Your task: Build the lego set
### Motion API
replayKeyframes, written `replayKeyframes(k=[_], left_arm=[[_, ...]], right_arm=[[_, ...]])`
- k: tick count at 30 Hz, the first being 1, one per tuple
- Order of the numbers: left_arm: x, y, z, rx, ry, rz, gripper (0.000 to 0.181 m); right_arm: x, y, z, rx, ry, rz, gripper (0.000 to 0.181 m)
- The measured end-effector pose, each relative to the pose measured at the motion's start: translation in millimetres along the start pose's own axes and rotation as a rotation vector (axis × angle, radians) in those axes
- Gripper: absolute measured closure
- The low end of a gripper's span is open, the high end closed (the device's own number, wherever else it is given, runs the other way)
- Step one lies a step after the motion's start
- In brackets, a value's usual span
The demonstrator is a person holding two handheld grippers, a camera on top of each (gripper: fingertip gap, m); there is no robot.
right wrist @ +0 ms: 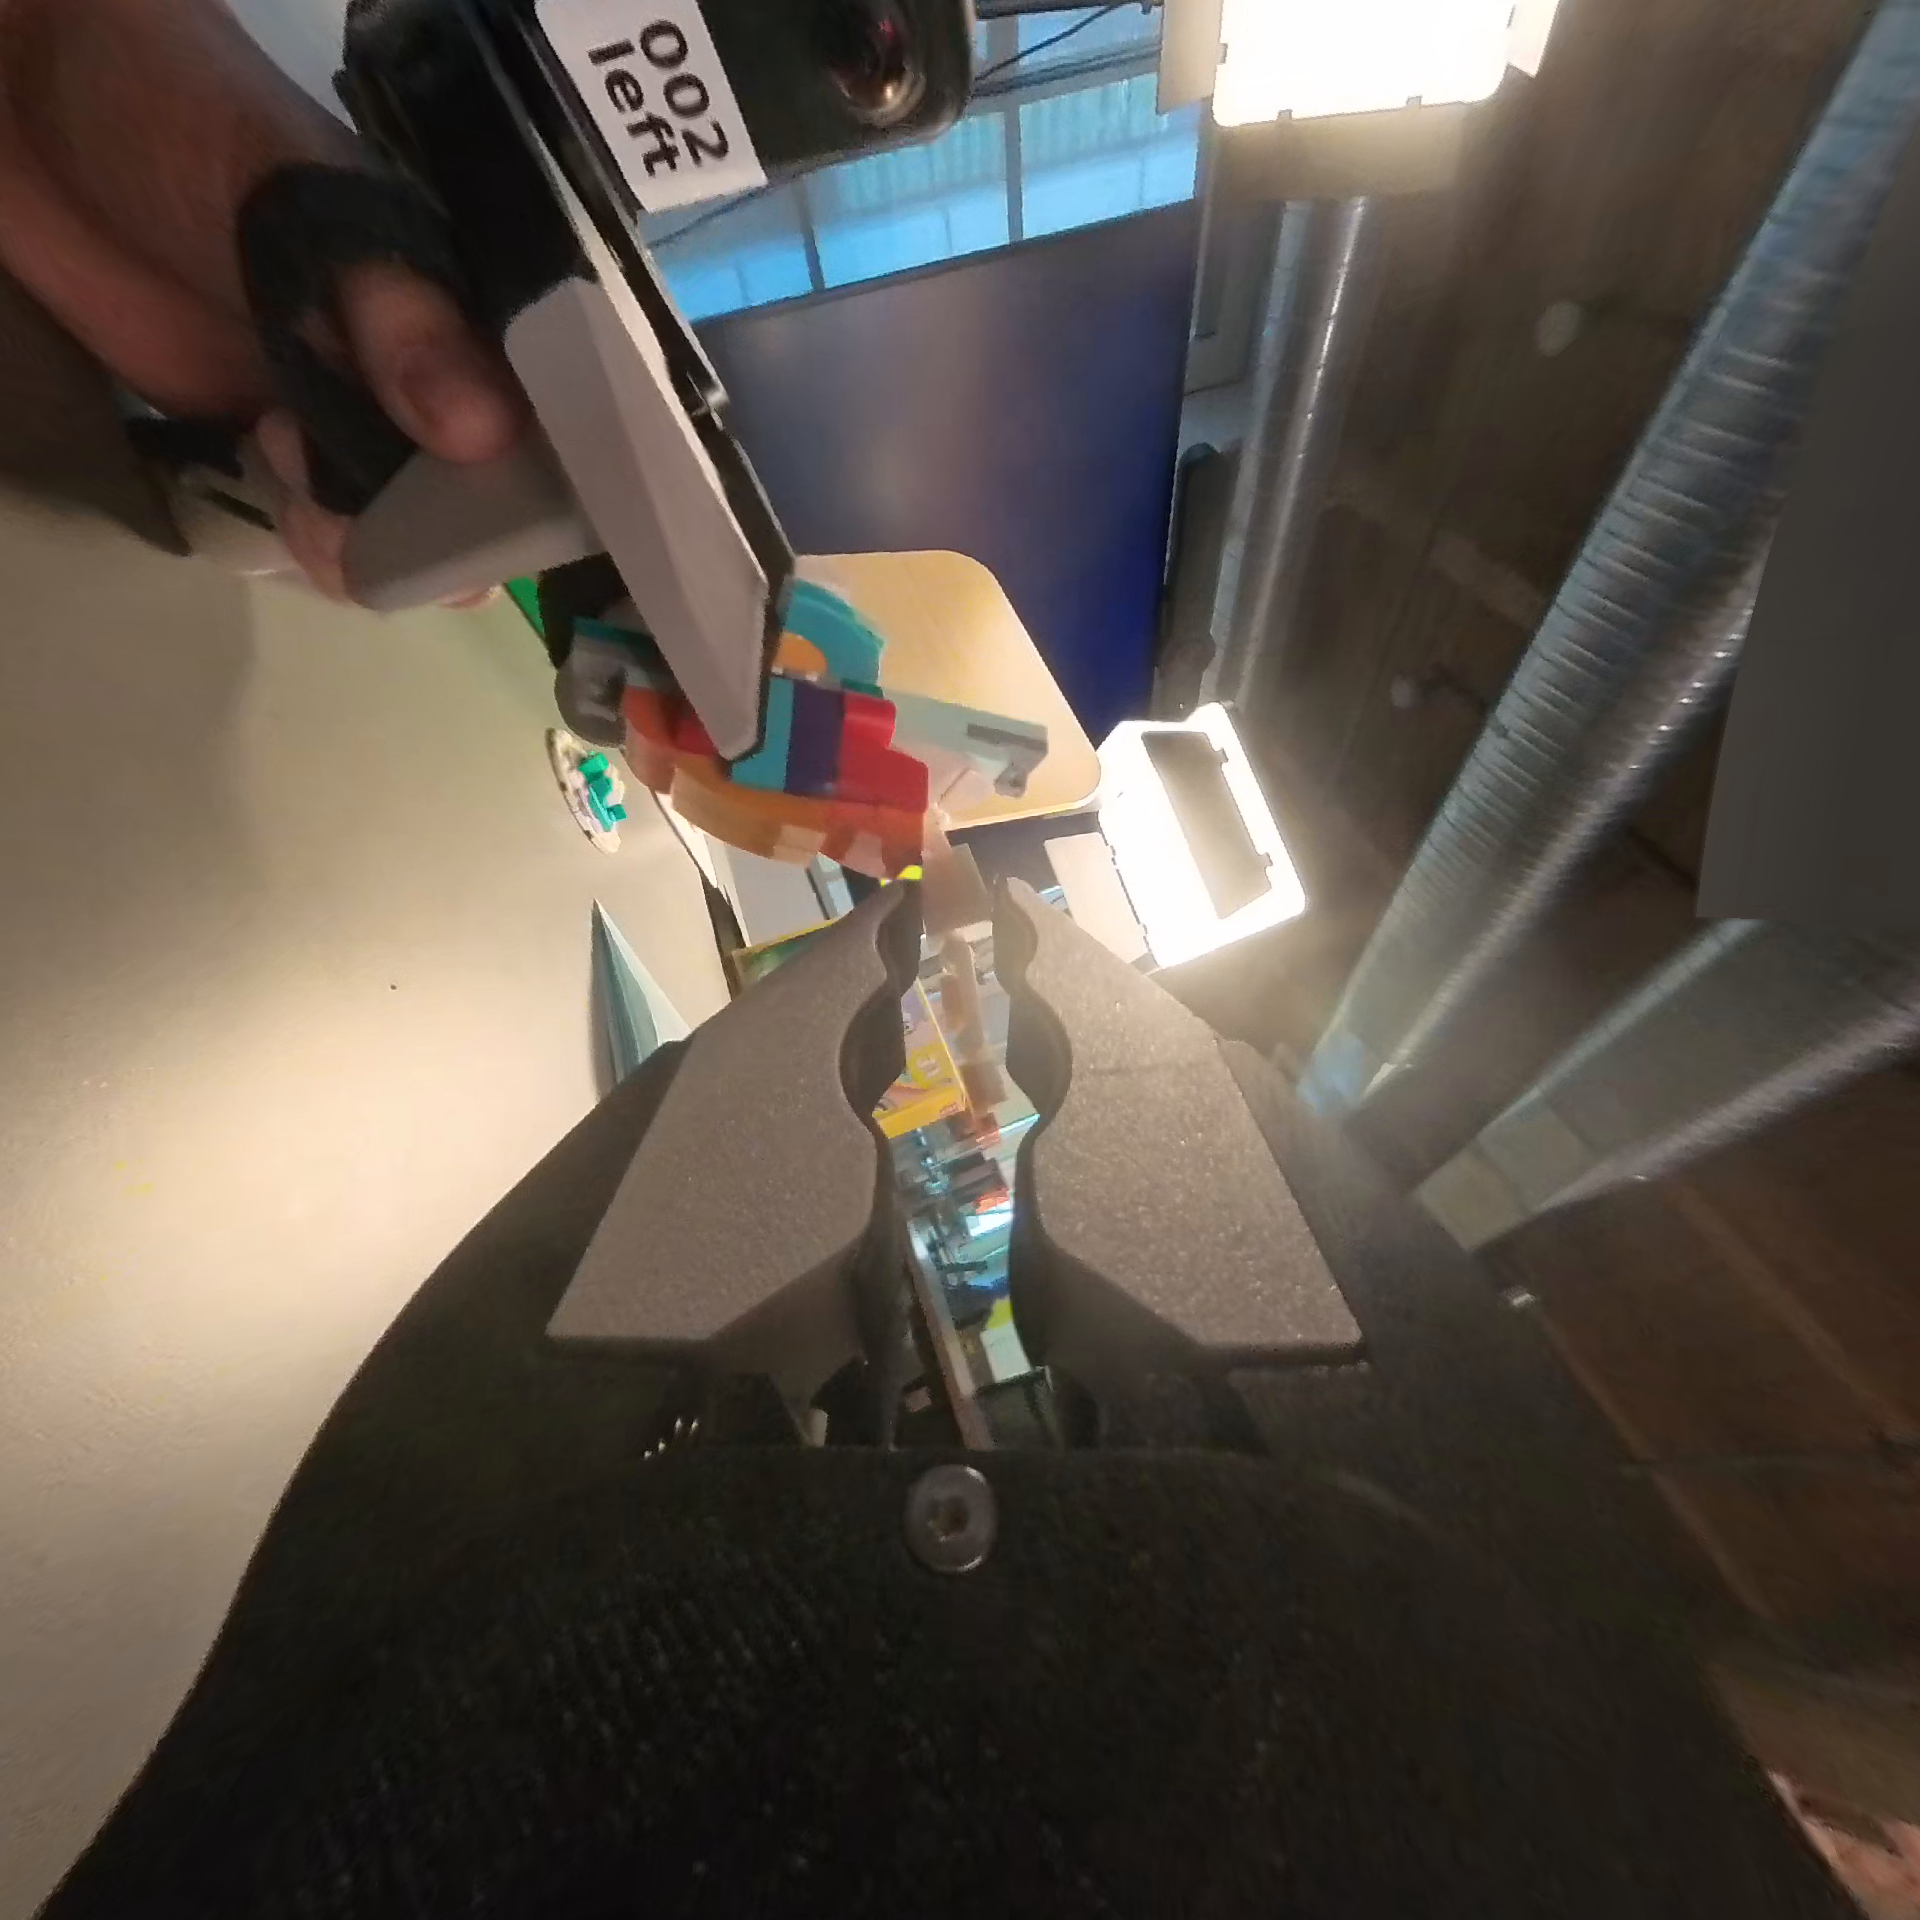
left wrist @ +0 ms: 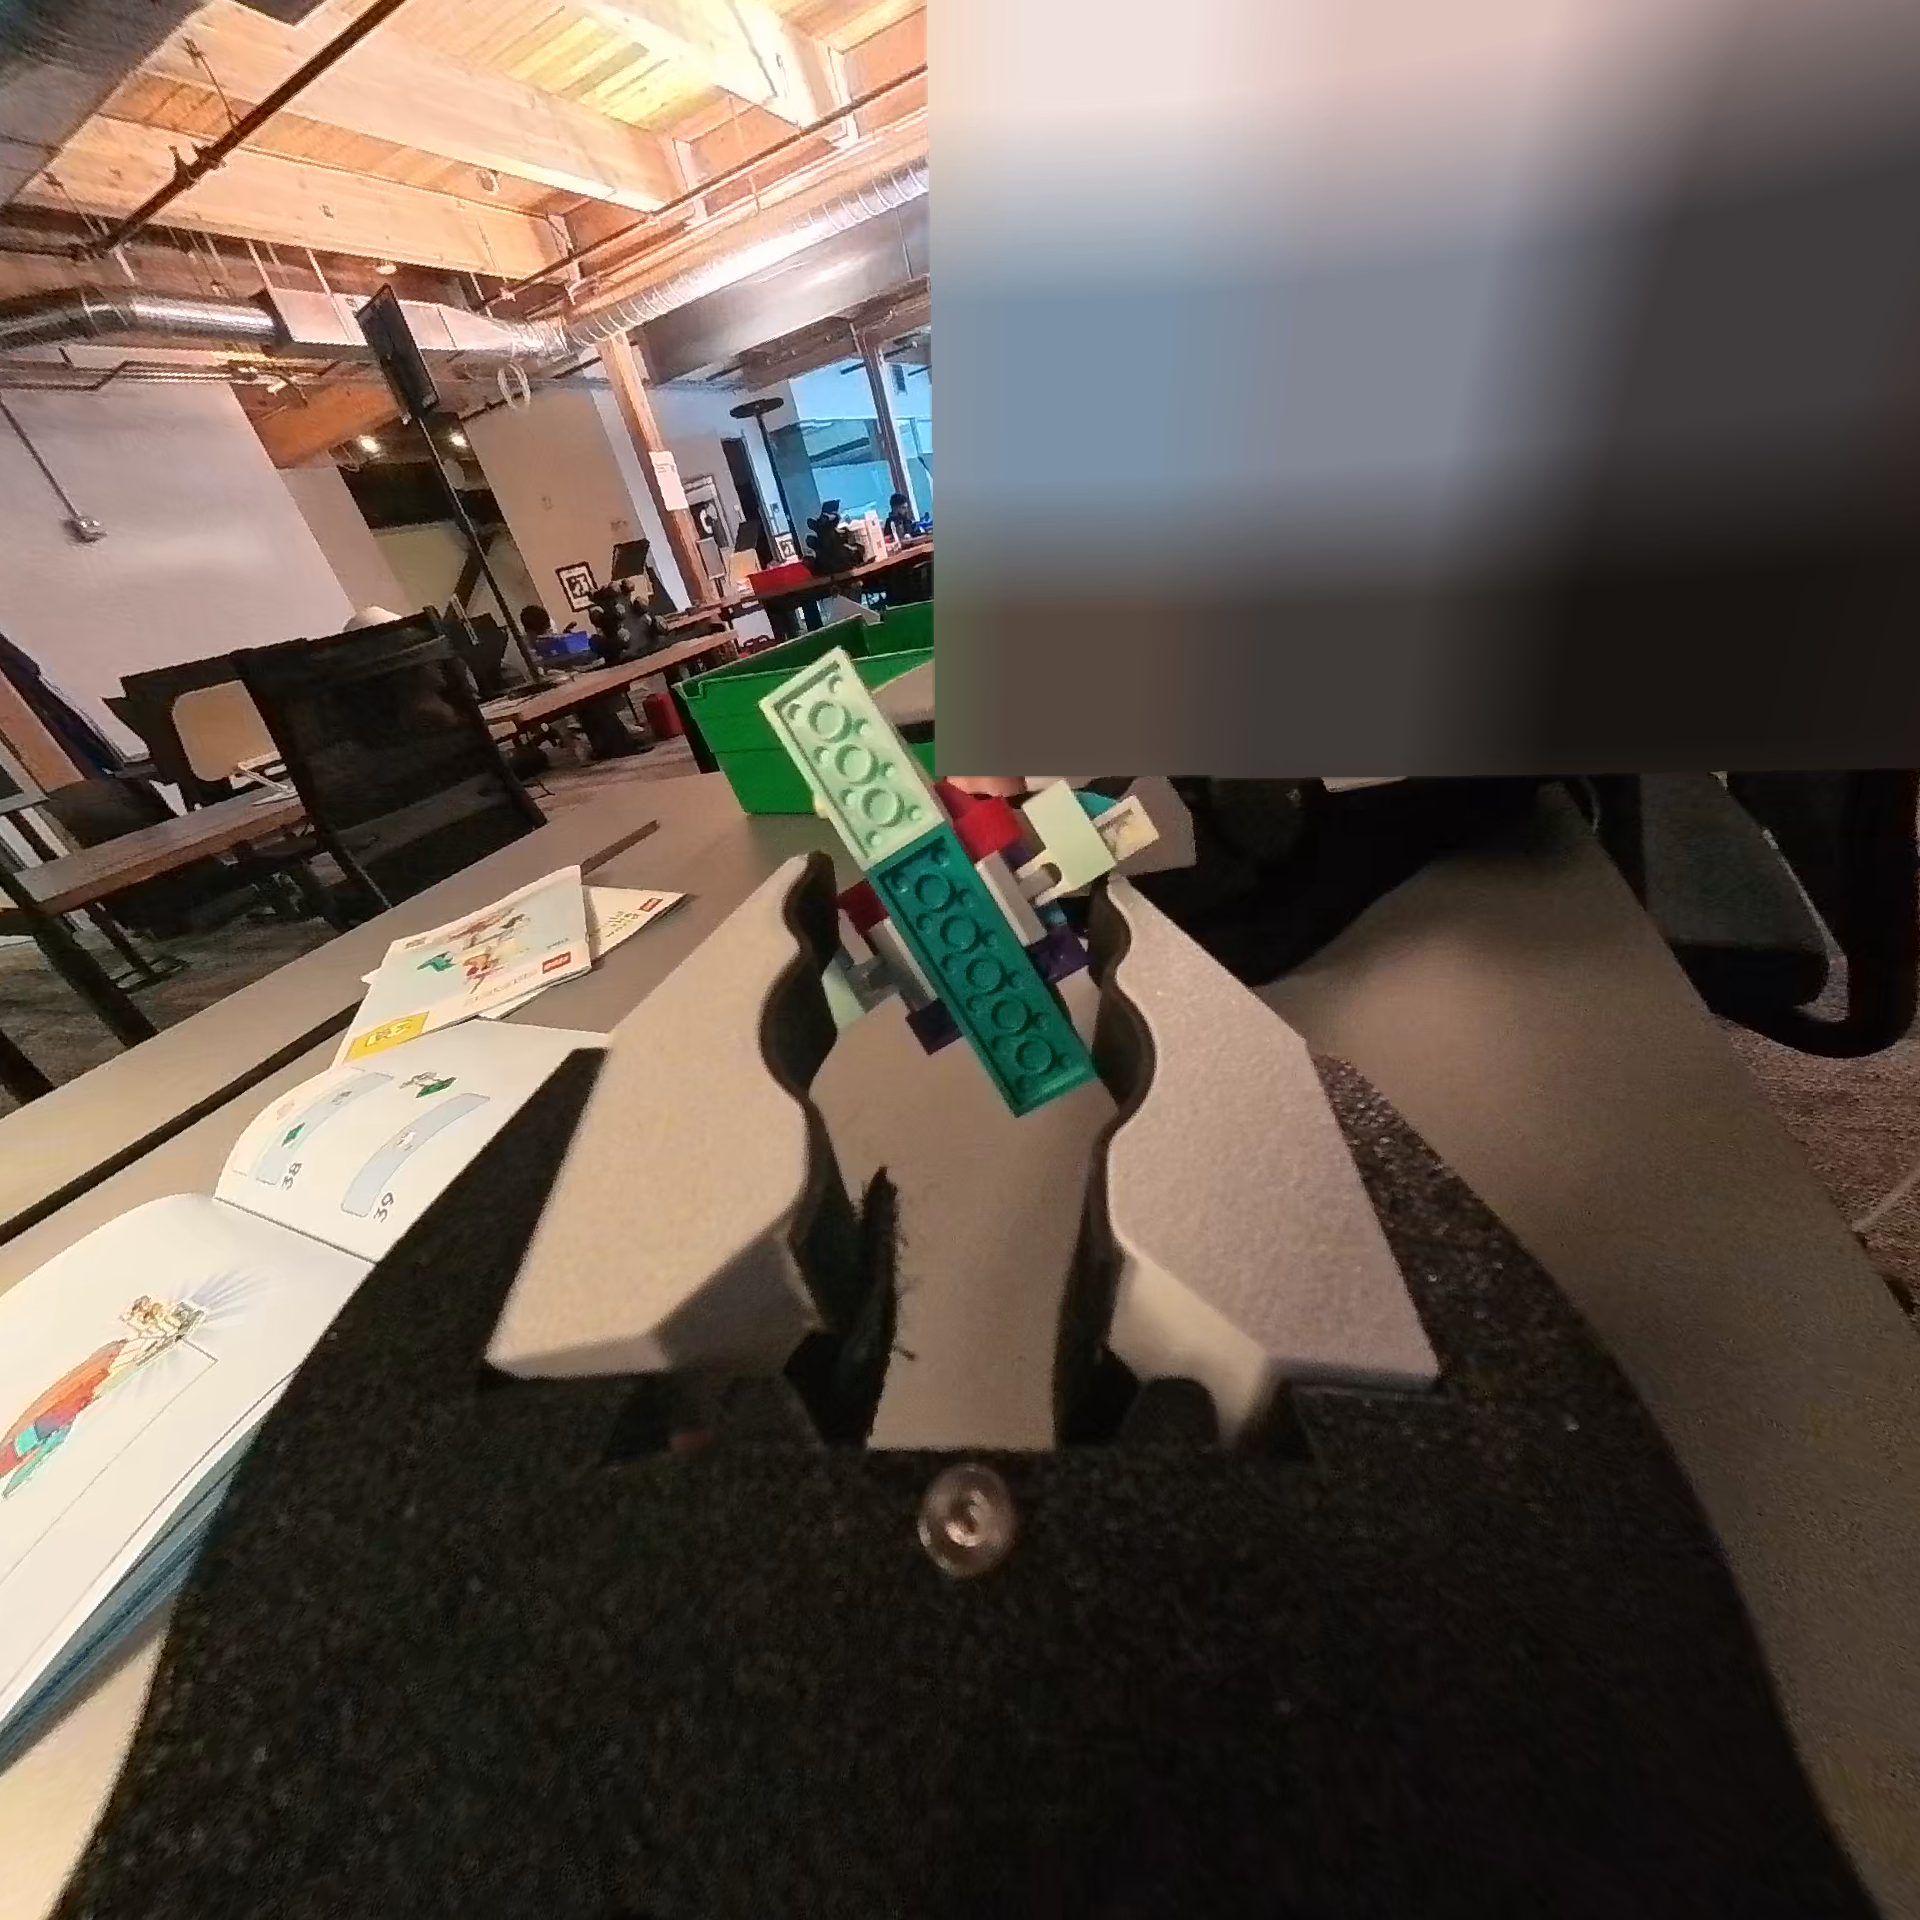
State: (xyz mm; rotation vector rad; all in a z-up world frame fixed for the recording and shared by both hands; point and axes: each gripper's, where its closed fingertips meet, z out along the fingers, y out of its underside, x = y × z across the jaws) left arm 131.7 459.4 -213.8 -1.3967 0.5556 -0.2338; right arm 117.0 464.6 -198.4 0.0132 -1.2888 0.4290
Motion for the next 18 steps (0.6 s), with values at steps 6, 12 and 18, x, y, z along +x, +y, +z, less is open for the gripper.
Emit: replayKeyframes(k=[6,12,18], left_arm=[[-1.3,-0.7,-0.6,0.006,-0.001,-0.011,0.135],[-6.0,-4.0,-3.1,0.033,-0.003,-0.063,0.135],[-4.9,-3.6,-2.6,0.029,-0.001,-0.057,0.135]], right_arm=[[0.2,3.6,0.8,-0.009,-0.004,0.019,0.169],[-0.3,4.3,0.4,-0.011,-0.004,0.018,0.169],[-1.9,6.2,0.9,-0.019,-0.018,0.015,0.169]])
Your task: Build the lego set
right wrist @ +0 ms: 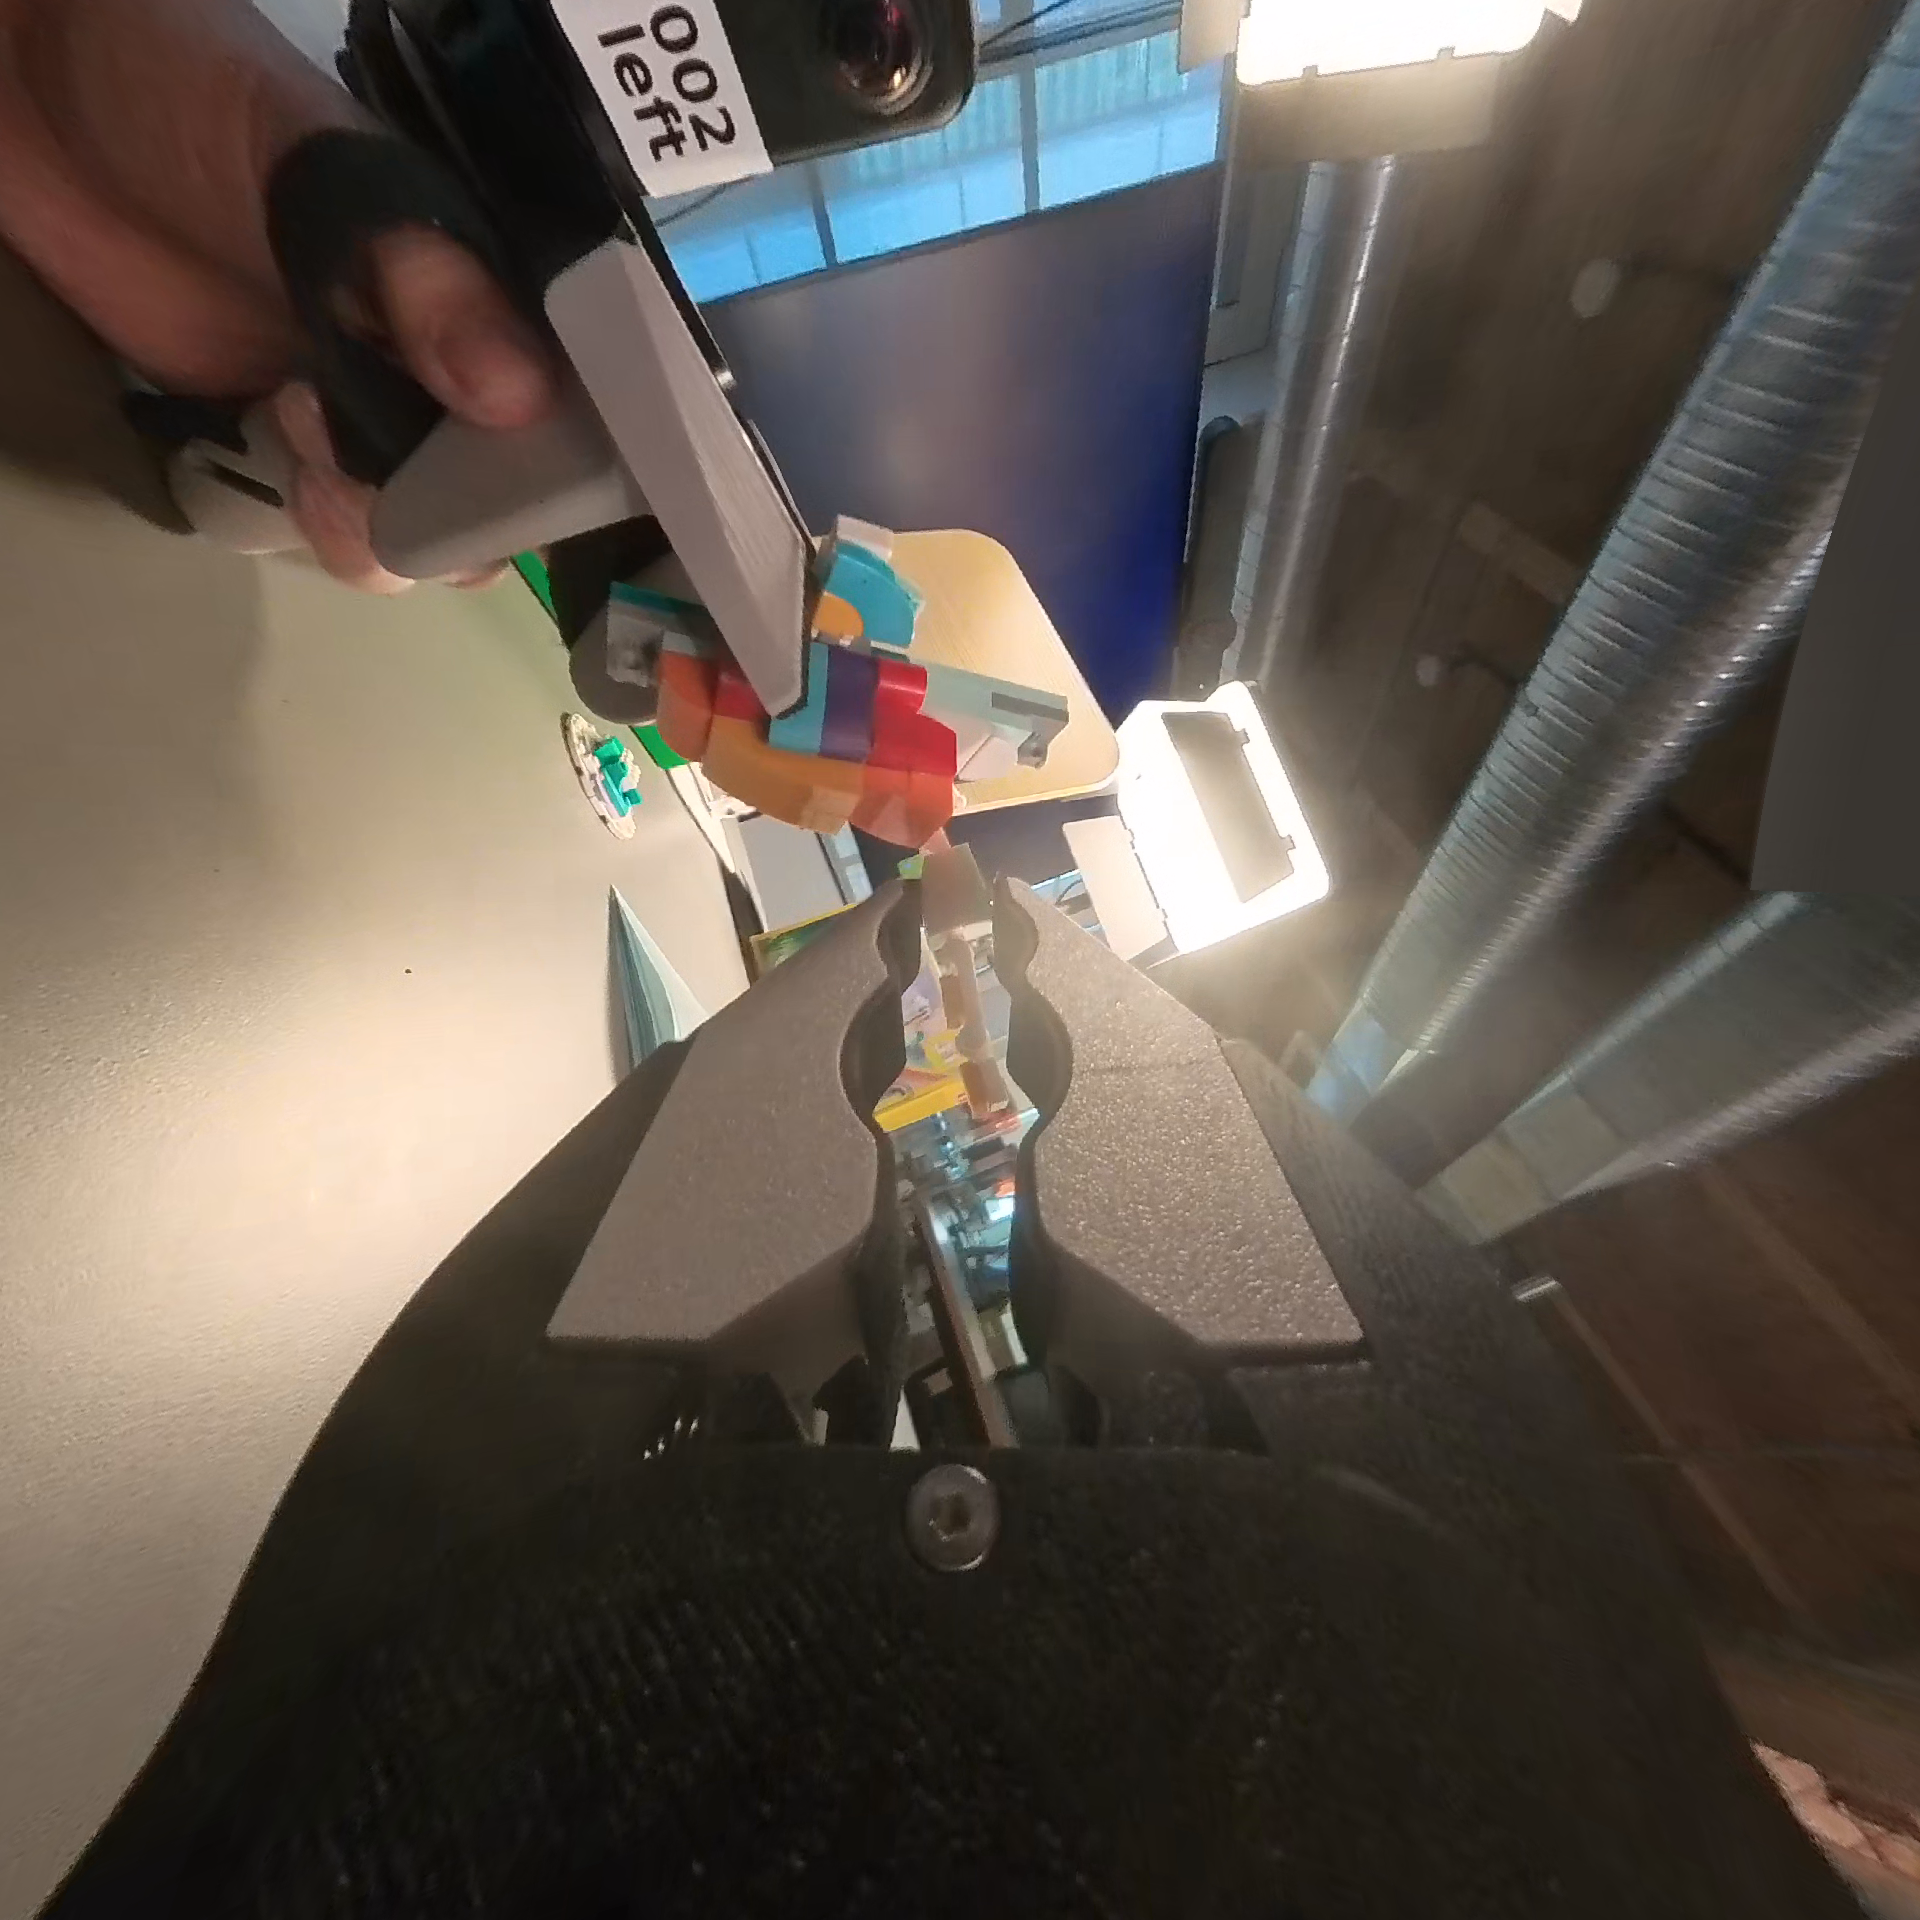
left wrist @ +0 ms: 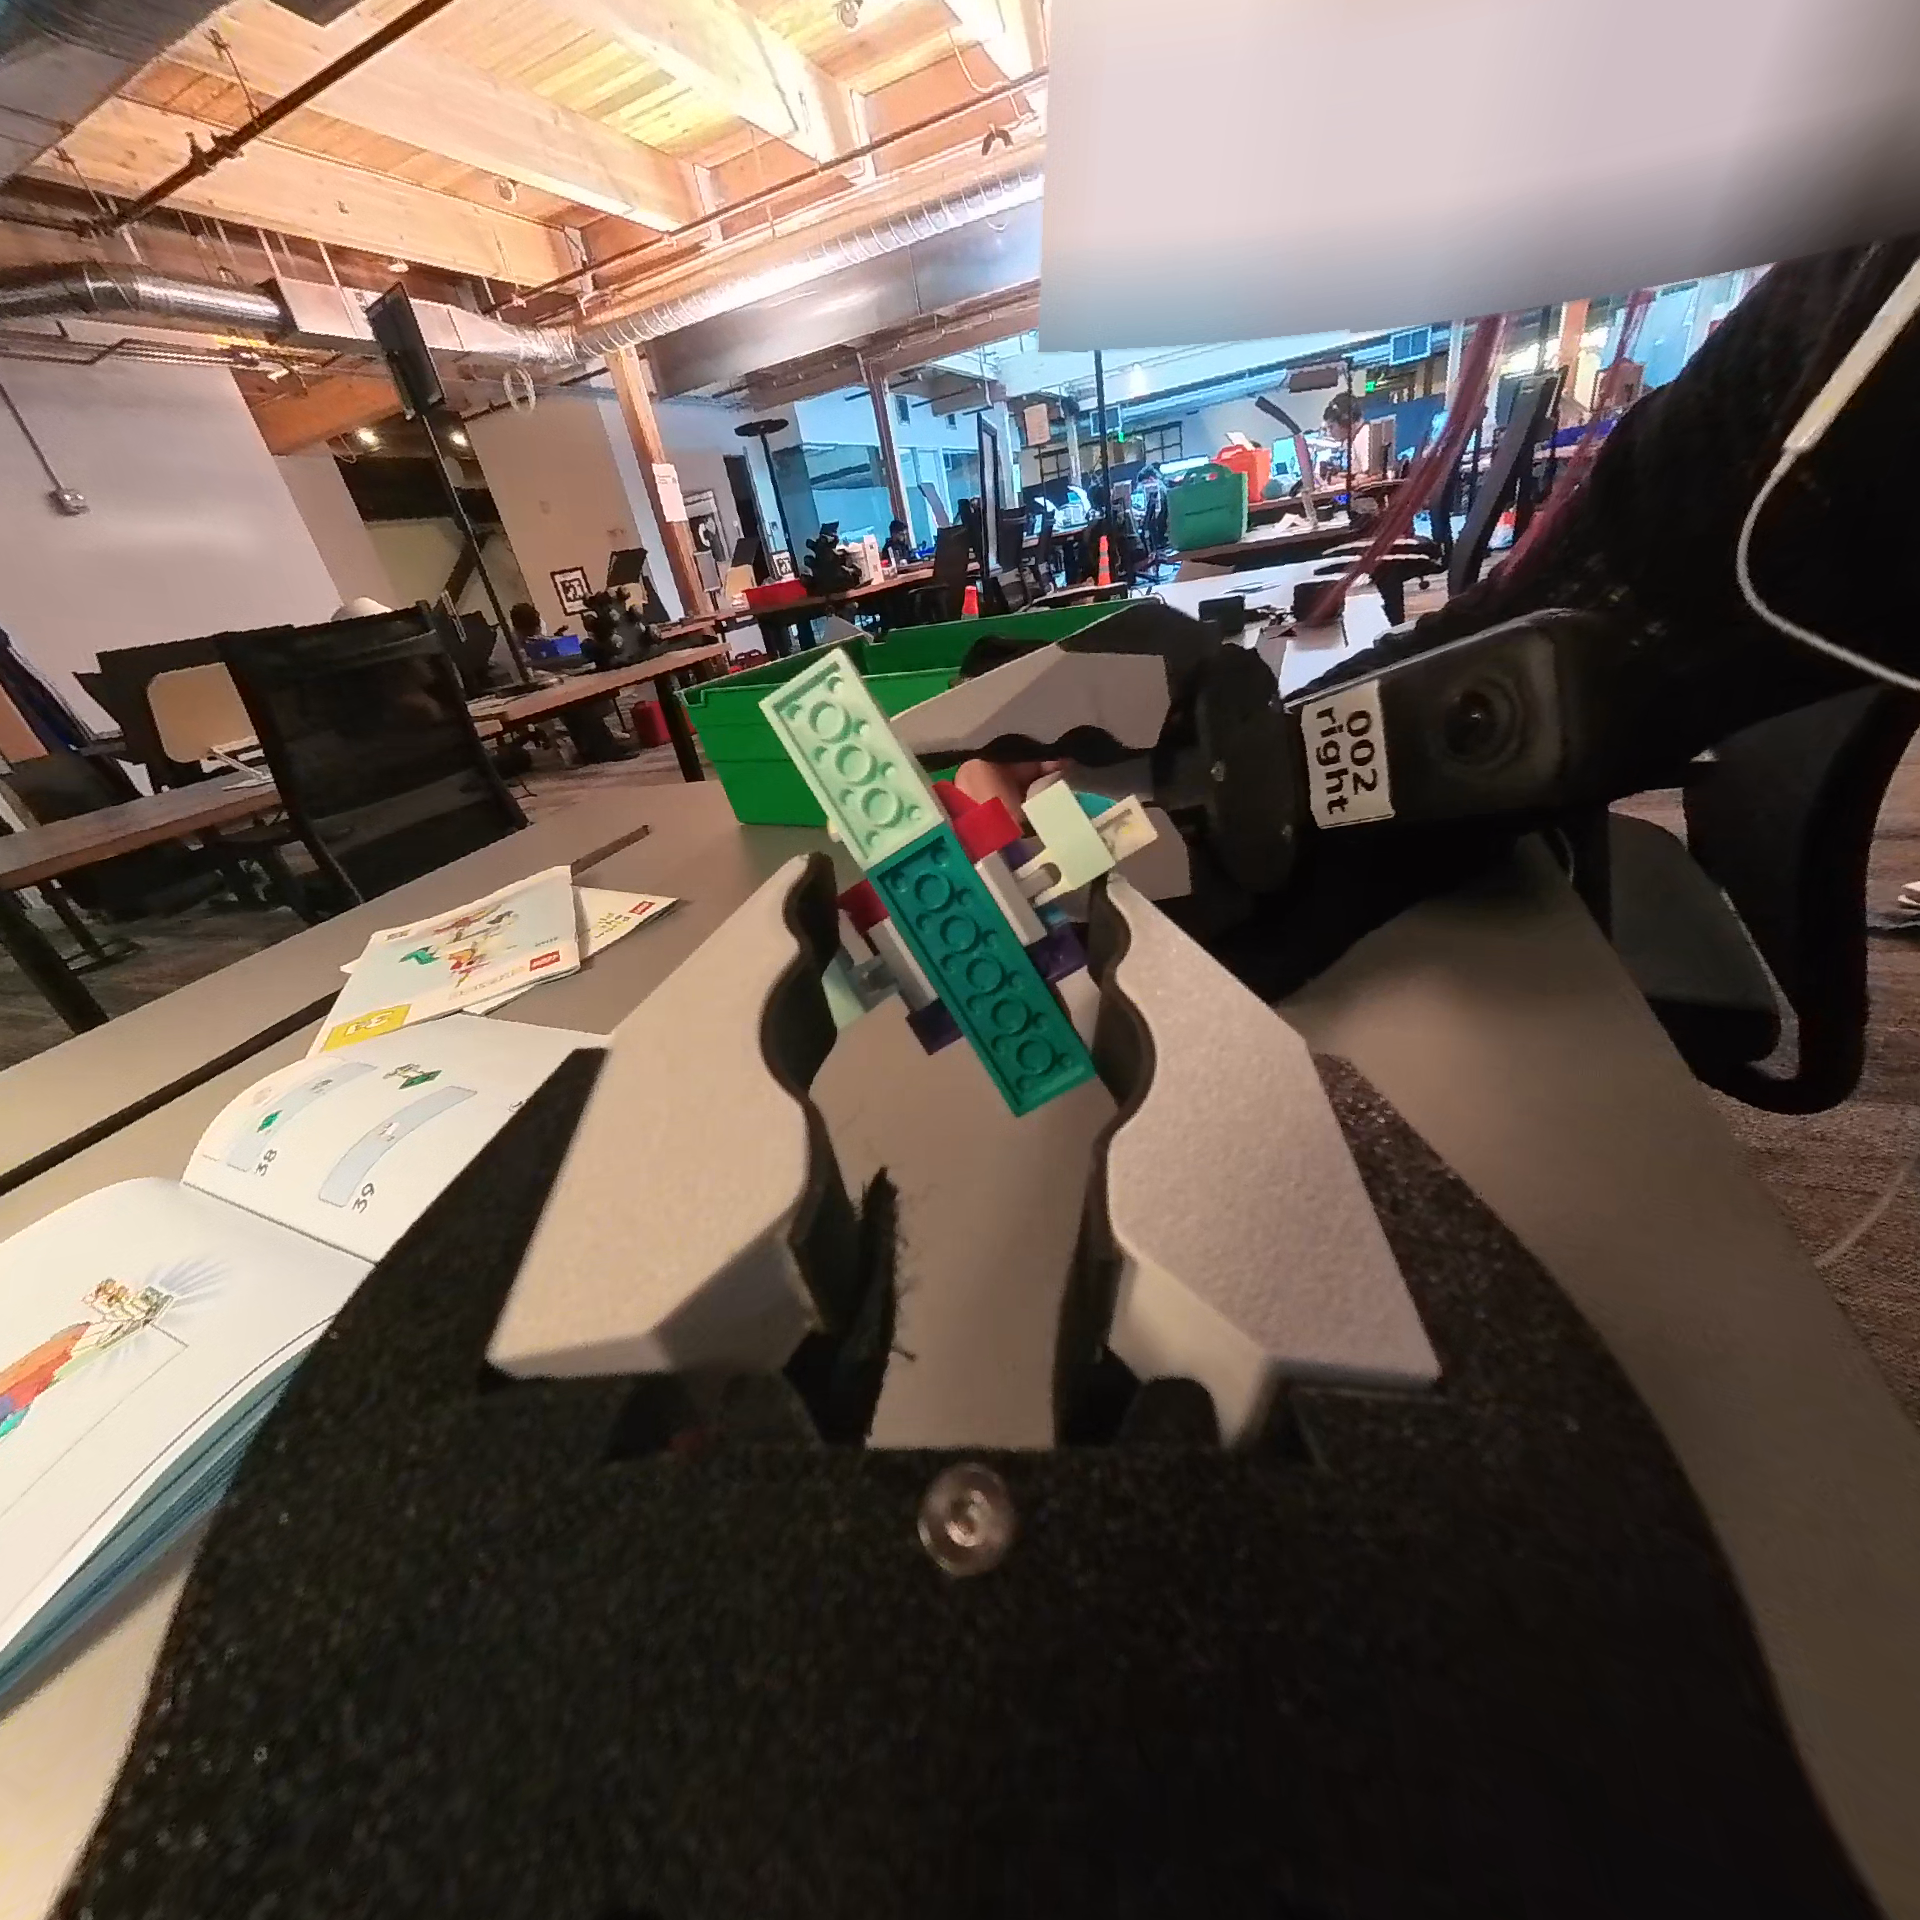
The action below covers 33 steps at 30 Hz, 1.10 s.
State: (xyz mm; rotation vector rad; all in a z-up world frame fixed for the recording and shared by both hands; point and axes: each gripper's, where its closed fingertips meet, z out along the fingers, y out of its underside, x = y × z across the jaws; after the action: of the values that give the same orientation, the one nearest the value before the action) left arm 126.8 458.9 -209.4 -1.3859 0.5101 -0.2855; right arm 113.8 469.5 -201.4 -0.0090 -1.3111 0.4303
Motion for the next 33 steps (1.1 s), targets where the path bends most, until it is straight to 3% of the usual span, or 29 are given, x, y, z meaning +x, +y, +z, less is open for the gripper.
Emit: replayKeyframes(k=[19,24,28,33], left_arm=[[1,-1,0,0.007,0.009,-0.041,0.135],[-7,-8,-1,0.04,0.009,-0.141,0.135],[-12,-12,-9,0.061,0.029,-0.271,0.135],[-12,1,-15,-0.027,0.096,-0.488,0.135]], right_arm=[[-2,7,-1,-0.035,-0.02,0.034,0.169],[-5,11,-2,-0.053,-0.039,0.032,0.169],[-29,33,1,-0.164,-0.215,0.174,0.169],[-72,43,-6,-0.299,-0.661,0.624,0.169]])
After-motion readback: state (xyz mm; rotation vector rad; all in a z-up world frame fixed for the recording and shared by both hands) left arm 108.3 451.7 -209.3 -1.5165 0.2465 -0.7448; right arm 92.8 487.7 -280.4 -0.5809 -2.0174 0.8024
